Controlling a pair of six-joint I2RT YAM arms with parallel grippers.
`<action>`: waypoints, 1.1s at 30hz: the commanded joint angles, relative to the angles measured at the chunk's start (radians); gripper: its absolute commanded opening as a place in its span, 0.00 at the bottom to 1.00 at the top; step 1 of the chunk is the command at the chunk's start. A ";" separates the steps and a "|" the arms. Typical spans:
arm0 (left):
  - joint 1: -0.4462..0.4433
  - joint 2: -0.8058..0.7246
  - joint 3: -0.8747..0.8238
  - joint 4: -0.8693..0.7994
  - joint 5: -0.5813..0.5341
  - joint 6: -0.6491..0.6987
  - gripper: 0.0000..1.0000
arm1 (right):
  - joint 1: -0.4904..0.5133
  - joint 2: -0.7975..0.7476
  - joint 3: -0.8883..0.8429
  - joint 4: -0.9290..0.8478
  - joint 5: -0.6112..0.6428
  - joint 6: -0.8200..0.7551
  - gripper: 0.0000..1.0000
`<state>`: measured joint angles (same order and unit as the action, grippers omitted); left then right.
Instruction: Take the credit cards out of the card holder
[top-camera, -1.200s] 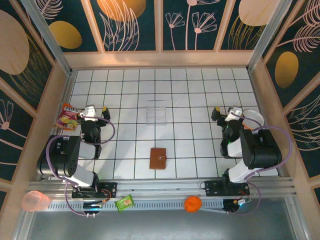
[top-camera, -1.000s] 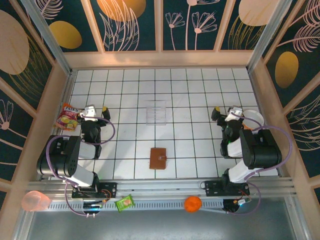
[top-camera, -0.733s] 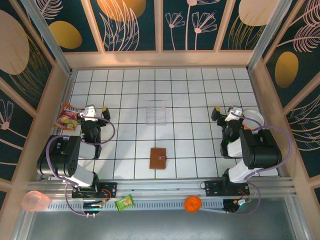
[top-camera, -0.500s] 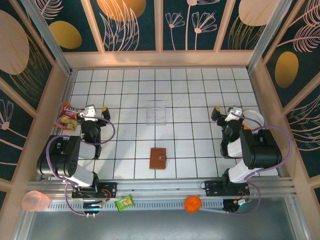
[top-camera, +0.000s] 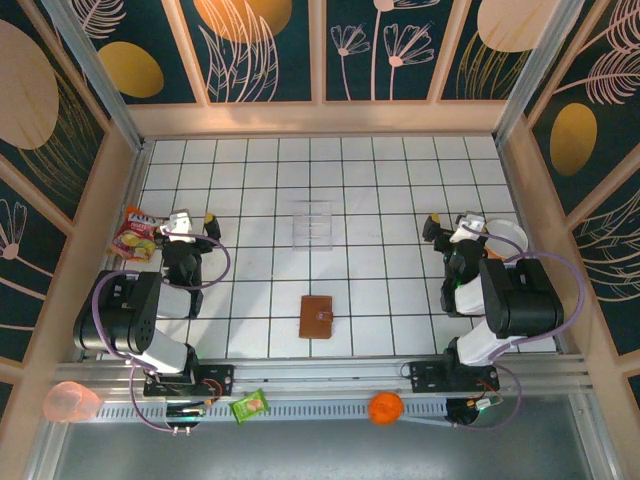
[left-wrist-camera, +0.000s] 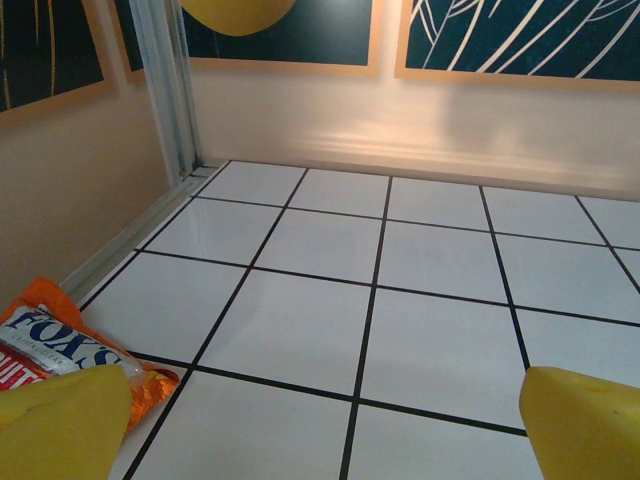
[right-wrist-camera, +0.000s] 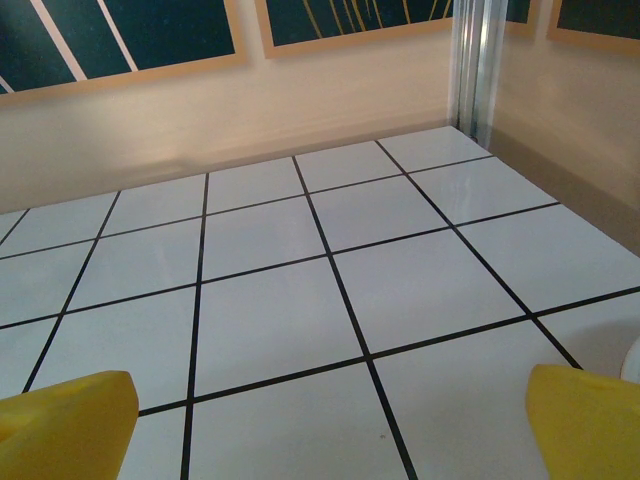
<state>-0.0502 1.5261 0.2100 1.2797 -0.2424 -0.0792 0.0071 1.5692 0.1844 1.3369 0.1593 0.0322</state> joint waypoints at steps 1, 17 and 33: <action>0.009 -0.006 0.014 0.021 0.015 0.010 0.99 | -0.004 0.000 0.009 0.048 0.023 0.006 0.99; 0.009 -0.154 0.110 -0.268 -0.016 -0.006 0.99 | -0.018 -0.038 0.034 -0.033 -0.020 0.012 0.99; 0.009 -0.496 0.135 -0.515 -0.173 -0.602 0.99 | 0.046 -0.246 0.404 -0.970 0.685 0.427 0.99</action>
<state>-0.0502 1.0584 0.3180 0.8886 -0.3447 -0.4507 0.0402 1.3323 0.4679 0.7826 0.4927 0.1761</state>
